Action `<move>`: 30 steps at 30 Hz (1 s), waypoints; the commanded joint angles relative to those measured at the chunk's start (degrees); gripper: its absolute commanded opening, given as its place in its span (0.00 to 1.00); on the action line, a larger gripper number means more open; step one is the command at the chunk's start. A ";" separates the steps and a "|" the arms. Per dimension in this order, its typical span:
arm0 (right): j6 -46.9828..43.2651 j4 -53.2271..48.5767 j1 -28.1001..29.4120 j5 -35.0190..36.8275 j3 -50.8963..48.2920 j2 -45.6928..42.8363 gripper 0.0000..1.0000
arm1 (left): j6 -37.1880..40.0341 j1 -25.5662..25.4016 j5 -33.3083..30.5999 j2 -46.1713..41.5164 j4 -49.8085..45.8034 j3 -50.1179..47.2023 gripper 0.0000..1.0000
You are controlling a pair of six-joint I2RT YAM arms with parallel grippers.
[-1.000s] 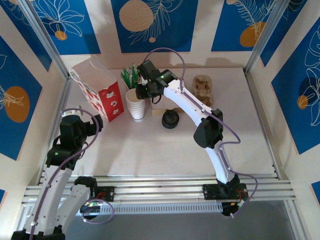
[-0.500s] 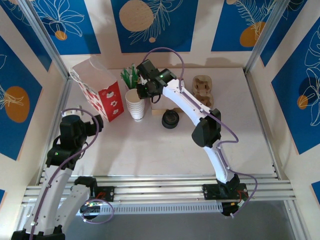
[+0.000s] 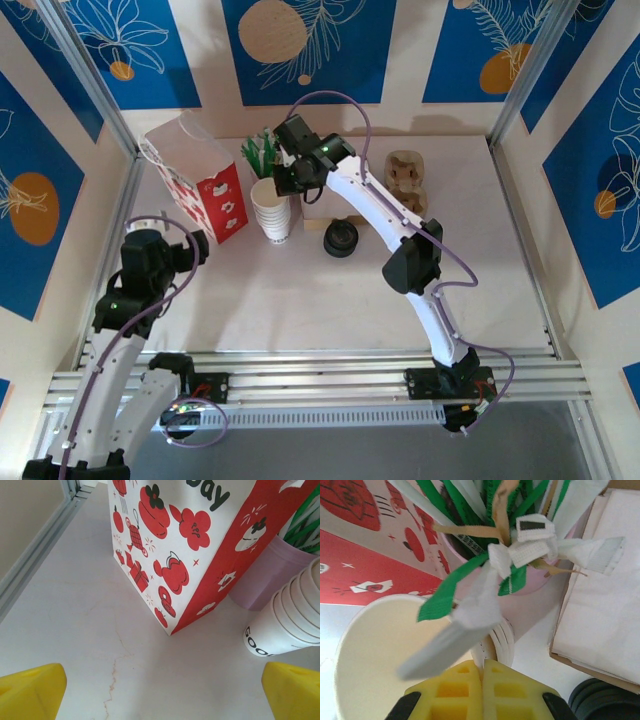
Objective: Pack the takeout coffee
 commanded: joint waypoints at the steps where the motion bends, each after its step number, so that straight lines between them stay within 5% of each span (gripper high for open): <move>1: 0.92 -1.37 -0.16 -4.31 2.38 -0.33 0.00 | 1.33 -0.65 1.86 0.38 0.99 0.16 1.00; 30: -1.63 -2.54 -0.91 -10.56 7.96 -6.73 0.00 | 2.09 -1.85 1.79 4.61 -0.74 1.56 1.00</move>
